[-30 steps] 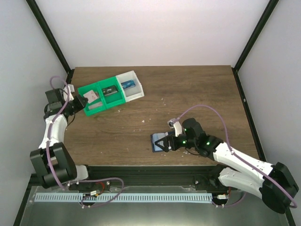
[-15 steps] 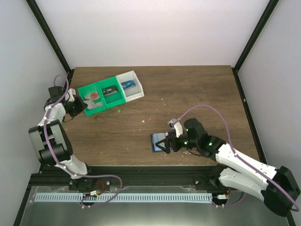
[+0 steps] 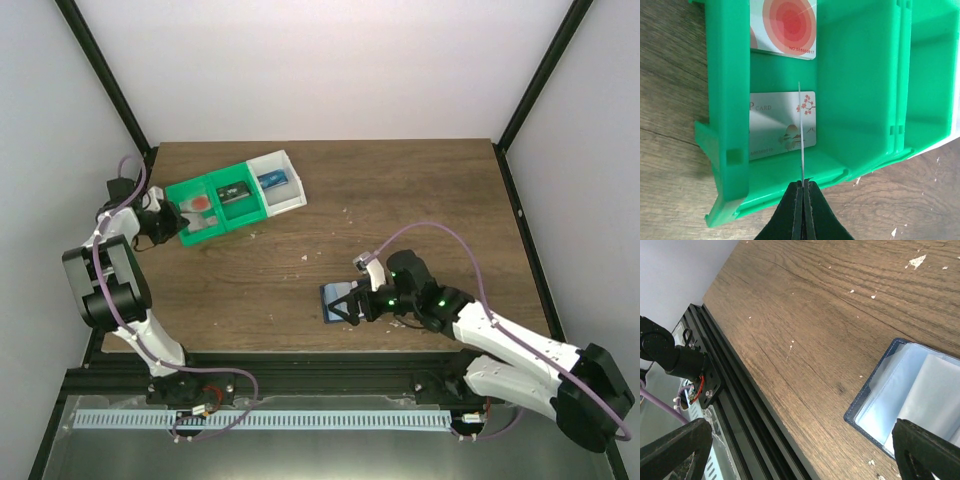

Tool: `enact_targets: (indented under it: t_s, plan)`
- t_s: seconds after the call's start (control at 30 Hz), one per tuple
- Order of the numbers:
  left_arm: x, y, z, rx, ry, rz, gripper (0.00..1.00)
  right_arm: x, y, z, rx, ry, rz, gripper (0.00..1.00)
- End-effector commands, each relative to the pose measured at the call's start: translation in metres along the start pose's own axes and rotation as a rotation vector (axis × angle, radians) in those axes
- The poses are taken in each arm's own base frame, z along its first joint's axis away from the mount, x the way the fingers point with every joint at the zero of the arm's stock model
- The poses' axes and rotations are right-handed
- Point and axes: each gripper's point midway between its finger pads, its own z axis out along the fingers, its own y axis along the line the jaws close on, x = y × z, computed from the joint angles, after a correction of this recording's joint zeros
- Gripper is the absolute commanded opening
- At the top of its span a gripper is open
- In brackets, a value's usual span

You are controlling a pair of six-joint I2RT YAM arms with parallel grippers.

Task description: Take the credit cards out of the card holder

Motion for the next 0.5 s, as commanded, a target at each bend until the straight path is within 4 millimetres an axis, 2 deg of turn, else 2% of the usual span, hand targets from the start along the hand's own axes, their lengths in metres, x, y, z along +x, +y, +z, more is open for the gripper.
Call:
enact_targets:
  t_s: [0.0,0.33,0.47]
  plan:
    - [-0.002,-0.006,0.008,0.032,0.043,0.005,0.0,-0.021,0.012,-0.001,-0.033,-0.045,-0.037,1.0]
    - [0.002,-0.008,0.029,-0.021,0.105,0.037,0.03,-0.023,0.009,0.004,-0.025,-0.046,-0.023,1.0]
    - [-0.002,-0.004,0.03,-0.064,0.089,0.045,0.13,-0.024,0.008,0.004,-0.02,-0.052,-0.017,1.0]
